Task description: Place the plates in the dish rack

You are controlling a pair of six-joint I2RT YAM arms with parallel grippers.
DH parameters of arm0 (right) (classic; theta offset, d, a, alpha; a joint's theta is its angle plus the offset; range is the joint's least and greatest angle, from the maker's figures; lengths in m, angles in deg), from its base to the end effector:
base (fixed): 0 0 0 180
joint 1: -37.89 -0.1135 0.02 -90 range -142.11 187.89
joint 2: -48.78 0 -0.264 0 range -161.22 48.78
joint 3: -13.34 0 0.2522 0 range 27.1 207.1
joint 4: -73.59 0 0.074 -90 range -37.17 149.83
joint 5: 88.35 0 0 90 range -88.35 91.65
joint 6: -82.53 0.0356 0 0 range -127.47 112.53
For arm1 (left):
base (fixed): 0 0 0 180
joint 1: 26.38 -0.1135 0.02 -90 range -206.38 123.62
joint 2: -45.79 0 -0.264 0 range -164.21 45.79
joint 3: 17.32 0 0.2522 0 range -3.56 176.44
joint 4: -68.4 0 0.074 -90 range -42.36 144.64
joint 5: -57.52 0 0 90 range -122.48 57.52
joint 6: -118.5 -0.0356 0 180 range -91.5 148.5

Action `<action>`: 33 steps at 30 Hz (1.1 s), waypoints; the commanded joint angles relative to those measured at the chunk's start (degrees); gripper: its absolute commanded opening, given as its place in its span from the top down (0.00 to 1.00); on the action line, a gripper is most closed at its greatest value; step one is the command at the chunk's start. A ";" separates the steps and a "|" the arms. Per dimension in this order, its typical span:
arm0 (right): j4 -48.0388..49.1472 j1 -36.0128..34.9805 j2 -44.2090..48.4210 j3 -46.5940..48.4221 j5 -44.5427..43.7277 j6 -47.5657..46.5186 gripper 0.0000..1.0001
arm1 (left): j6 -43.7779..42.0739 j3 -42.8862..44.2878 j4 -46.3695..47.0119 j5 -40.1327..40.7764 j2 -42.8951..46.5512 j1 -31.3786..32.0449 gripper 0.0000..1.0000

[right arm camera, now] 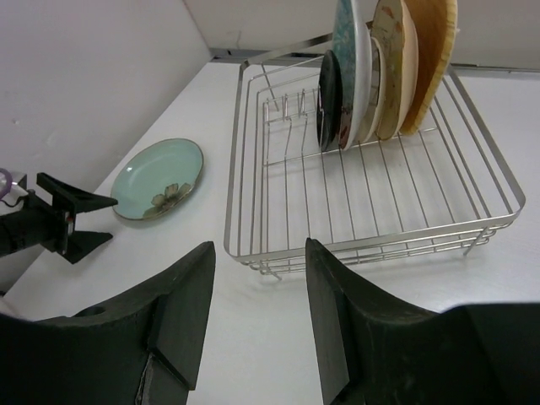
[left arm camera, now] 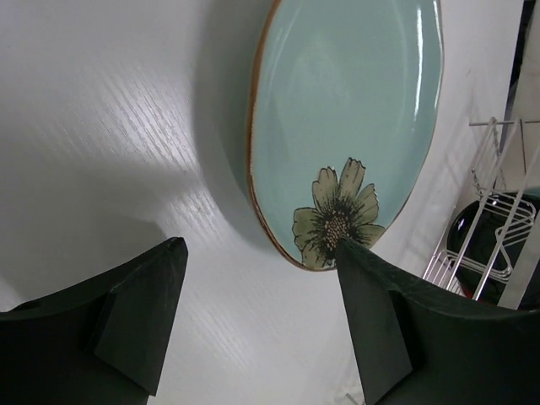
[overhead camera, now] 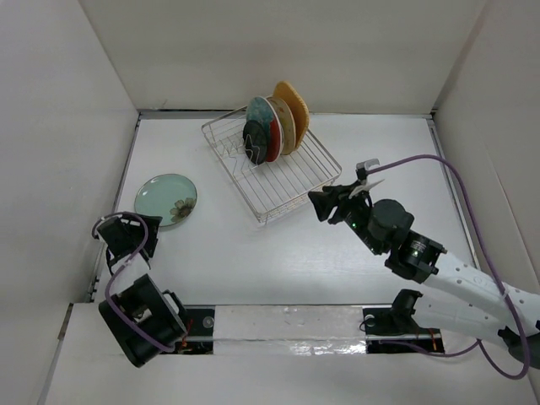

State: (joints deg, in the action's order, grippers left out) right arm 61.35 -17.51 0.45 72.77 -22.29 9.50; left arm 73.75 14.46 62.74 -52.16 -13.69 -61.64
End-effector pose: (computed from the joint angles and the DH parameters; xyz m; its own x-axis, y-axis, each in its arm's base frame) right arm 0.1246 0.1552 0.3571 -0.1631 0.2333 -0.9586 -0.4959 0.8206 0.2841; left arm 0.1694 0.1051 0.1646 -0.0932 -0.8848 -0.4565 -0.5399 0.4301 -0.7235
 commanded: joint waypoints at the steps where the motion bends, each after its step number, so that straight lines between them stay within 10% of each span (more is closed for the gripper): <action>1: 1.12 1.86 0.79 -1.37 3.90 1.13 0.47 | 2.47 -0.53 8.50 -1.76 -4.14 -0.15 0.32; 17: 2.00 7.05 1.05 -2.51 8.74 2.19 0.48 | 9.76 3.06 16.87 5.44 -17.50 5.63 0.45; 25: 2.00 11.00 2.63 -3.39 13.13 2.98 0.48 | 9.76 5.27 18.70 10.81 -19.79 9.77 0.99; 33: 2.87 12.15 1.67 -3.22 15.50 3.07 0.47 | 17.05 -7.81 39.00 6.07 -10.33 6.17 1.00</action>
State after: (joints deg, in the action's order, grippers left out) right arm 61.57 -5.64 2.74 69.30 -9.31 12.30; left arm 87.20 11.16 90.30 -44.29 -29.45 -53.69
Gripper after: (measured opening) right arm 0.525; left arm 0.056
